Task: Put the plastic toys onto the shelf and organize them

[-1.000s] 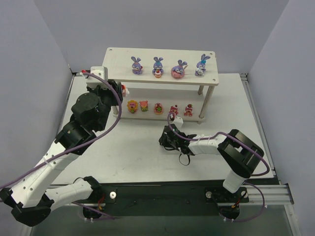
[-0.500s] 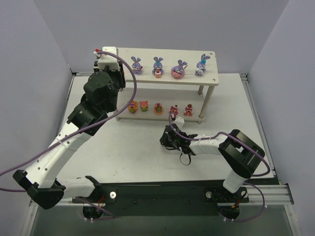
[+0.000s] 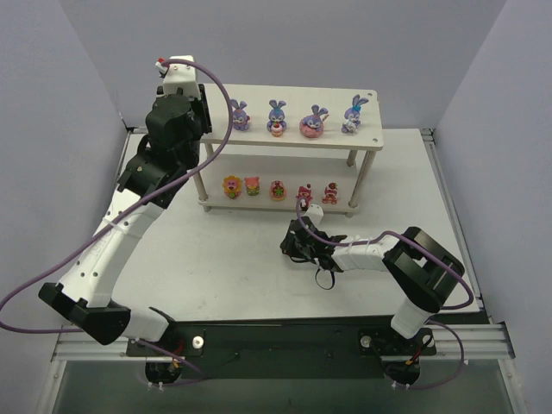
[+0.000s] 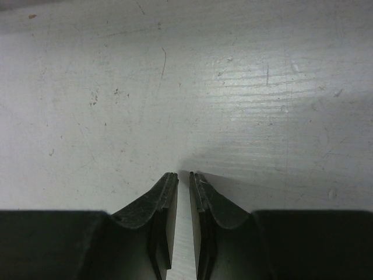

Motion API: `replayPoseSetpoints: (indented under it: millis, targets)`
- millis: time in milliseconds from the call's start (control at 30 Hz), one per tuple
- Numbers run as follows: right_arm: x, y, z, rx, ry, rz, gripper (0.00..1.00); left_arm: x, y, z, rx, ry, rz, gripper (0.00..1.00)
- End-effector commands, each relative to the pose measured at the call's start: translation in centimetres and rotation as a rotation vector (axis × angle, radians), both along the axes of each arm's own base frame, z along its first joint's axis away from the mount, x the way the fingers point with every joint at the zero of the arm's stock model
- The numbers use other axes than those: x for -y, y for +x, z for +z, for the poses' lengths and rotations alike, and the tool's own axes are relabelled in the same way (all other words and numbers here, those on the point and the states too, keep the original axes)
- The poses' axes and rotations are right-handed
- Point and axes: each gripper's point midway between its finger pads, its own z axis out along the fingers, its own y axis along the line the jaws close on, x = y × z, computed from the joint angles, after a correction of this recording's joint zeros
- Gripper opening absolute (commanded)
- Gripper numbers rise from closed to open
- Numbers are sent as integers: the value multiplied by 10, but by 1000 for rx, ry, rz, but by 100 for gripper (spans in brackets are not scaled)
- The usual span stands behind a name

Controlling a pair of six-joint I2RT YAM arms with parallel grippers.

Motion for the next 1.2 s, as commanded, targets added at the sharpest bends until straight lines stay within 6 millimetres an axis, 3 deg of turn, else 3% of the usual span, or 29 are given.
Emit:
replayPoseSetpoints:
  millis: [0,533,700,1167]
  targets:
    - [26,-15,-27,-74,-106,-10,18,0,6,15,14,-61,-36,0]
    - [25,-15,-30,-84,-108,-10,18,-1,45,-2,-65,-43,-60,0]
    - [25,-14,-31,-85,-107,-10,17,3,47,3,-87,-9,-99,0]
    - [23,-15,-35,-94,-103,-8,17,4,55,-8,-179,71,-101,0]
